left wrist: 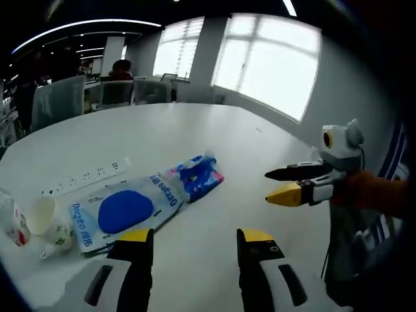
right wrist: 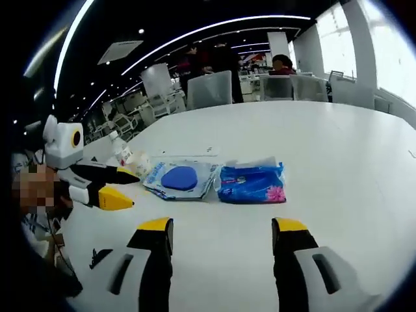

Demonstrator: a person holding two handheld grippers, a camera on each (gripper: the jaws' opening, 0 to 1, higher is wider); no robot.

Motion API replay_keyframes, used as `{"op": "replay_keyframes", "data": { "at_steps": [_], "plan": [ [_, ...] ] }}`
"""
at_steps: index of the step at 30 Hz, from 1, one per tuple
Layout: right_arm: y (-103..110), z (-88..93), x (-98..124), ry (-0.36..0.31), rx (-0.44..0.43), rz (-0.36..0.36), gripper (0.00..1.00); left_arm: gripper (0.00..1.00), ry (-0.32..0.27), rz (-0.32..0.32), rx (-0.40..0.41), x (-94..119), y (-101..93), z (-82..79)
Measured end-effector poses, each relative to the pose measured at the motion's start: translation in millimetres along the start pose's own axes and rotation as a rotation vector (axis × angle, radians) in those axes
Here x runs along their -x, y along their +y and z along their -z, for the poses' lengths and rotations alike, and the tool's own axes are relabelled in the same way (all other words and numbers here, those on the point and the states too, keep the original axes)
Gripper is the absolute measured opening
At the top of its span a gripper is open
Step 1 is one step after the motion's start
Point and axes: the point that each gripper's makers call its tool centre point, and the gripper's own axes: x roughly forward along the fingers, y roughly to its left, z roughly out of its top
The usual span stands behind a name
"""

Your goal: Arrange the tabletop items into an orderly group along one side of the table until the central work area is clear of visible clutter.

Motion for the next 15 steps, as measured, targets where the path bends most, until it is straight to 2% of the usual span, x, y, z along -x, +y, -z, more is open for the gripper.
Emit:
{"op": "replay_keyframes", "data": {
  "at_steps": [2,4,5,7,8,11,15],
  "plan": [
    [10,6.0,4,0.003,0.009,-0.008,0.62,0.53,0.002,-0.005,0.002,11,2.8,7.7],
    [27,18.7,8,0.032,0.040,-0.026,0.67,0.55,0.021,-0.014,0.006,25,7.1,23.9],
    [37,25.2,9,0.043,0.053,-0.032,0.69,0.57,0.025,-0.016,0.006,28,7.7,27.2],
    [44,31.5,10,0.058,0.061,-0.040,0.74,0.57,0.036,-0.026,0.008,40,8.3,40.2],
    [53,39.0,11,0.069,0.073,-0.048,0.75,0.58,0.047,-0.032,0.014,47,8.4,51.6],
    [68,49.8,16,0.079,0.073,-0.063,0.77,0.60,0.069,-0.035,0.033,60,5.8,70.0],
    [86,63.2,15,0.096,0.055,-0.088,0.80,0.64,0.082,-0.040,0.062,76,0.0,87.1]
  ]
}}
